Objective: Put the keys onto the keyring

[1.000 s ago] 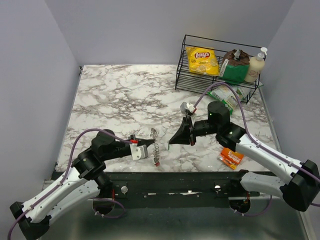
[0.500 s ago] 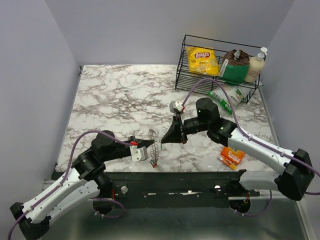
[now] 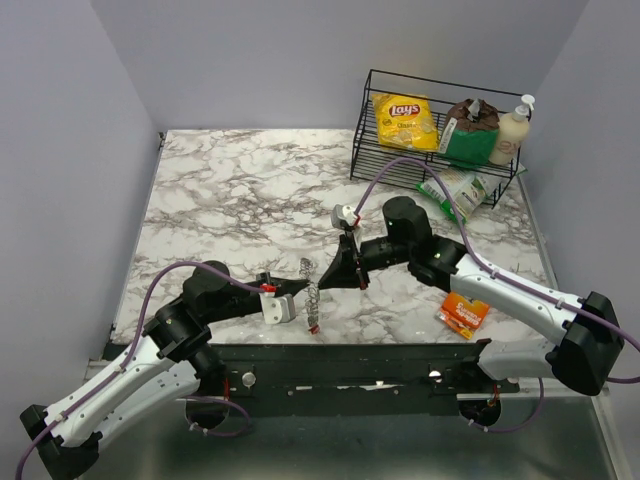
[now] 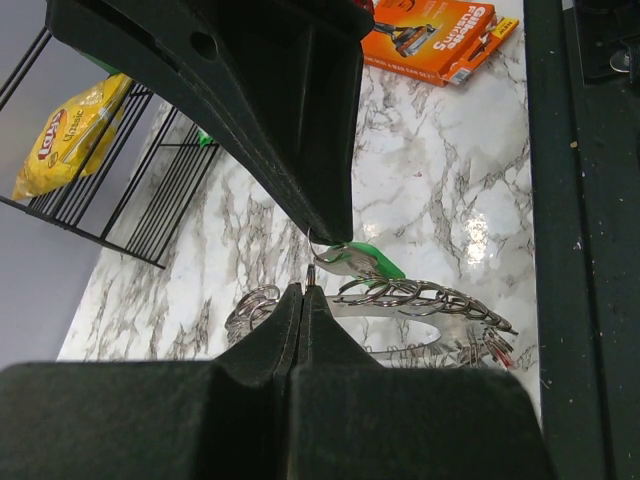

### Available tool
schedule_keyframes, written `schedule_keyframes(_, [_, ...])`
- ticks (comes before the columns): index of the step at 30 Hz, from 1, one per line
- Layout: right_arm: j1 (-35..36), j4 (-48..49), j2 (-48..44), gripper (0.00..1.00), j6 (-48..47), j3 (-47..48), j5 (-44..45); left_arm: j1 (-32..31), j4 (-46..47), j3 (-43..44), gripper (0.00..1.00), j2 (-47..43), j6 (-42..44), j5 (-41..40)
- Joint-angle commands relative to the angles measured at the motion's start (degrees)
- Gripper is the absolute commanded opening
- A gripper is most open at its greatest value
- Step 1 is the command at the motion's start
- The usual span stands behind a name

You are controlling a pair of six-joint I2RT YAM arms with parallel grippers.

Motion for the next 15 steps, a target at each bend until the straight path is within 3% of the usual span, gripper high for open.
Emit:
schedule_keyframes(1, [0.88, -1.1, 0.57, 0.01, -0.96, 1.66, 1.88, -0.22, 2.21, 0.36, 0.0, -0.1, 0.38, 0.61])
schedule_keyframes(15, [1.84, -1.27, 0.84, 0.01, -1.05, 2.18, 3.72, -0.22, 2.2, 0.71, 0.0, 0.34, -0.06, 1.76])
